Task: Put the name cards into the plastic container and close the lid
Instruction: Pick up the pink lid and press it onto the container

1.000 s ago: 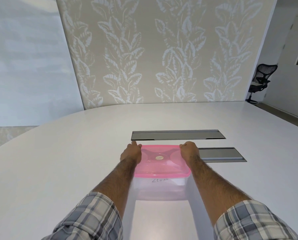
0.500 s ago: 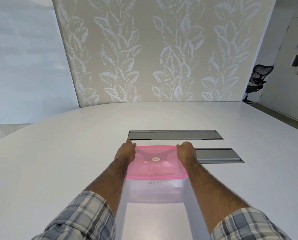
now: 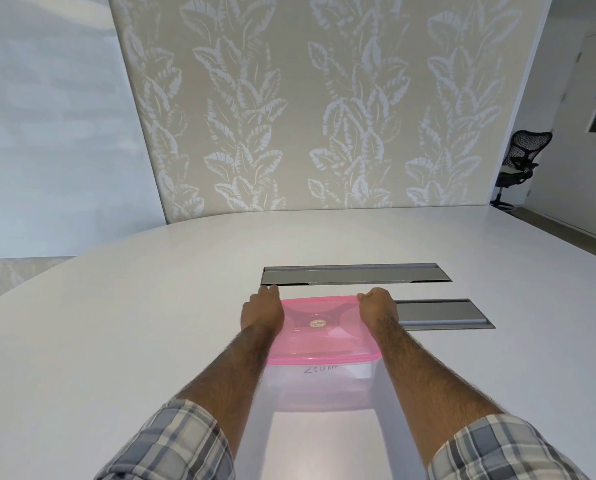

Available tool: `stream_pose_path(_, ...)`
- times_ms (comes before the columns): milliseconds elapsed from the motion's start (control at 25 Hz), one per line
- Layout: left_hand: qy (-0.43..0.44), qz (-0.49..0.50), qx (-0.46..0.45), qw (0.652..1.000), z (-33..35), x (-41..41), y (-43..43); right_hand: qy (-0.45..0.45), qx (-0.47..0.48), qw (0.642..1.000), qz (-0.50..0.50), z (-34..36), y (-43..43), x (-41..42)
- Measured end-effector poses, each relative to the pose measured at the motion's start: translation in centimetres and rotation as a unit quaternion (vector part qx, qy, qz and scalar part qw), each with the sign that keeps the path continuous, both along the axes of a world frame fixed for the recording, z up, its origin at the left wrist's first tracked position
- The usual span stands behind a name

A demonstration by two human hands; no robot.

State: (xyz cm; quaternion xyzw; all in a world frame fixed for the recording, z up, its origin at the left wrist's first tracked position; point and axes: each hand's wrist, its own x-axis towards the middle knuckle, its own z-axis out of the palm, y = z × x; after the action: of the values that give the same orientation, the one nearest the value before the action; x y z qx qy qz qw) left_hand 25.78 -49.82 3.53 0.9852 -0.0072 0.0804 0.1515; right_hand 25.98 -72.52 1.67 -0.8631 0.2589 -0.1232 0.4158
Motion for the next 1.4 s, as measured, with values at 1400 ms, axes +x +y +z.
stream_pose_path(1400, 0.074, -0.042, 0.065, 0.994, -1.7, -4.4, -1.8, 0.168, -0.21, 0.952, 0.146, -0.3, -0.8, 5.5)
